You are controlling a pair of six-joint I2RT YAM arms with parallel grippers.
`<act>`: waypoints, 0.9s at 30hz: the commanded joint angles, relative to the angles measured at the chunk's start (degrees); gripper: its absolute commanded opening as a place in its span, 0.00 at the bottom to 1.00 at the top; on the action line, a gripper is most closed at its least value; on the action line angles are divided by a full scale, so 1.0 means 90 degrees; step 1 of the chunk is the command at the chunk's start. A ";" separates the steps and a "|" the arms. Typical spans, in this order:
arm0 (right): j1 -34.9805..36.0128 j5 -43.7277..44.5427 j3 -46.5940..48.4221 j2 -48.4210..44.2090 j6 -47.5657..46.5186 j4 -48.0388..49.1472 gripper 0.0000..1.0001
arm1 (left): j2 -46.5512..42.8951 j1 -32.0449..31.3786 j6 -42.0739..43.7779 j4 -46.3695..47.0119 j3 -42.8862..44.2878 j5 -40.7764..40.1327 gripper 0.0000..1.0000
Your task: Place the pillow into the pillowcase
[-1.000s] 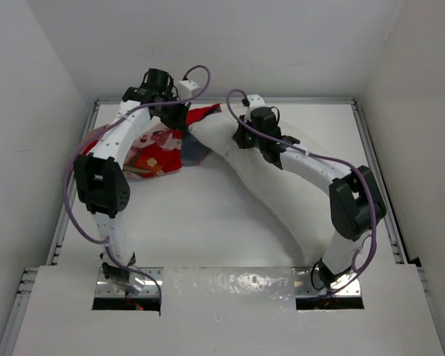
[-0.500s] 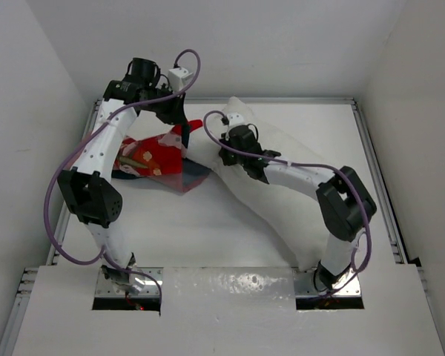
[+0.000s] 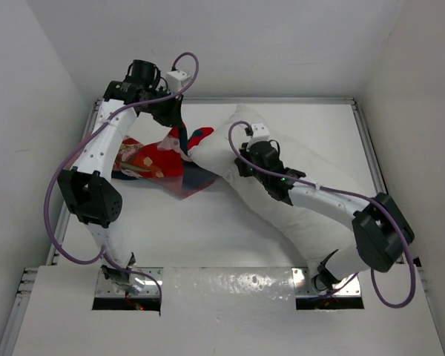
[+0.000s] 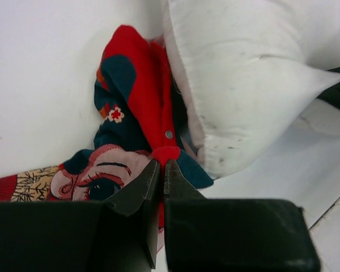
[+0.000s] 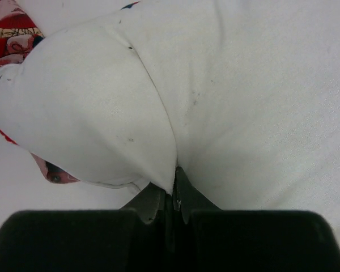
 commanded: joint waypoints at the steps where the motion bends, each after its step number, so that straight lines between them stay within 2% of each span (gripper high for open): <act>1: 0.0019 0.0266 -0.0567 -0.0928 0.0093 0.0362 0.00 | -0.0289 0.0034 0.0210 -0.0238 0.0102 -0.0046 0.00; 4: 0.0174 -0.0136 -0.0832 -0.1282 -0.0269 0.0354 0.00 | -0.0289 0.0034 0.0239 -0.0346 0.0092 -0.0066 0.00; 9: 0.0585 -0.0126 -0.0735 -0.1215 -0.0338 -0.0262 0.00 | -0.0337 0.0034 0.0239 -0.0492 0.0229 0.0051 0.00; 13: 0.0781 -0.0438 -0.0609 -0.0845 -0.0173 -0.0038 0.00 | -0.0416 0.0034 0.0502 -0.0707 0.0141 0.0276 0.00; 16: 0.0781 -0.0712 -0.0141 -0.0162 0.0003 0.0080 0.00 | -0.0484 0.0034 0.0805 -0.0951 0.0073 0.0568 0.00; 20: 0.0723 -0.0518 0.0883 0.0931 0.0248 -0.0066 0.00 | -0.0610 0.0024 0.2150 -0.1848 -0.0150 0.1660 0.00; 23: 0.0430 -0.0526 0.1159 0.1119 0.0626 0.0147 0.00 | -0.1167 0.0024 0.3058 -0.1850 -0.1156 0.1411 0.00; 27: -0.0077 -0.0693 0.1238 0.1246 0.0824 0.0188 0.00 | -0.1295 0.0034 0.3159 -0.1860 -0.1500 0.1009 0.00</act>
